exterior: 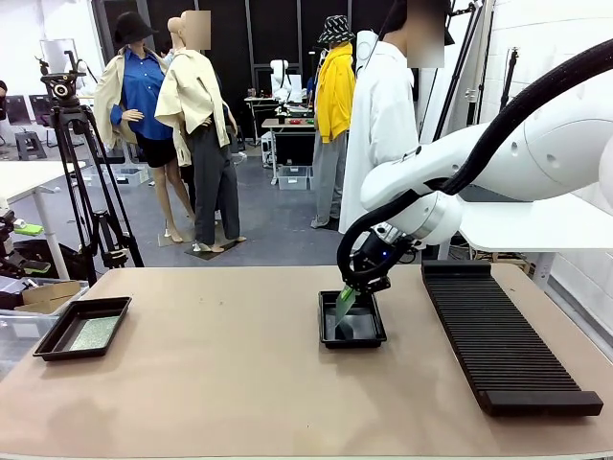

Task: Inspect and transfer BCBs to ESD trays.
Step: Pick up the Blank PCB from the PCB Rack and place it in the right ESD tray.

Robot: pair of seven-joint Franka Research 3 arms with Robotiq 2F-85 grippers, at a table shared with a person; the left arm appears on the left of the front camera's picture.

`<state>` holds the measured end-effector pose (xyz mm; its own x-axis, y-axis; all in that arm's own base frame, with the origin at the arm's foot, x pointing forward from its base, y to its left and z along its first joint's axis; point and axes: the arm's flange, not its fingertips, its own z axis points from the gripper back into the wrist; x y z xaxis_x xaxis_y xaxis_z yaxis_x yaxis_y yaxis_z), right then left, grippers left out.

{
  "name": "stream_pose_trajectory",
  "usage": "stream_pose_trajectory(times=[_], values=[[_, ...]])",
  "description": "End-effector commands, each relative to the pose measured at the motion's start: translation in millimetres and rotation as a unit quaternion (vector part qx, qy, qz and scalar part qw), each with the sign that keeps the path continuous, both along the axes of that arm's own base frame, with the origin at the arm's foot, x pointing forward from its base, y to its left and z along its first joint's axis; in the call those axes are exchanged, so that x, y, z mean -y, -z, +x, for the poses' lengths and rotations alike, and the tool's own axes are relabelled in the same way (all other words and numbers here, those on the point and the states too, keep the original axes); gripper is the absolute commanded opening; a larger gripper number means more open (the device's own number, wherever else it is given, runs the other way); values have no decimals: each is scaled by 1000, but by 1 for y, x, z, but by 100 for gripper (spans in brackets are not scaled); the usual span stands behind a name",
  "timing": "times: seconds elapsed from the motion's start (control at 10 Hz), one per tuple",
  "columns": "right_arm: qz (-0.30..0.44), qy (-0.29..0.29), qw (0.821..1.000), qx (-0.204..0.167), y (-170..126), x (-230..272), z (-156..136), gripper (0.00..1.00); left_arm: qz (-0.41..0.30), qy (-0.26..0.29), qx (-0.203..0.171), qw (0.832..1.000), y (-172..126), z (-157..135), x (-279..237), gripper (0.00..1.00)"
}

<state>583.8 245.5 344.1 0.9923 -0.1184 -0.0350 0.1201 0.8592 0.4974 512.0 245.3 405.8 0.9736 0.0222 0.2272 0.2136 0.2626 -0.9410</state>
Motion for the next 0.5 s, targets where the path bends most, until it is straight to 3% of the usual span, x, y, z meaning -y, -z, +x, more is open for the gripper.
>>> stream_pose_trajectory(times=[0.0,0.4], values=[[-8,9,1000,9,3,-10,7,0,-1,1,3,1000,-2,-1,0,100],[-8,5,1000,6,6,-9,7,0,-1,1,3,1000,-2,-1,0,100]])
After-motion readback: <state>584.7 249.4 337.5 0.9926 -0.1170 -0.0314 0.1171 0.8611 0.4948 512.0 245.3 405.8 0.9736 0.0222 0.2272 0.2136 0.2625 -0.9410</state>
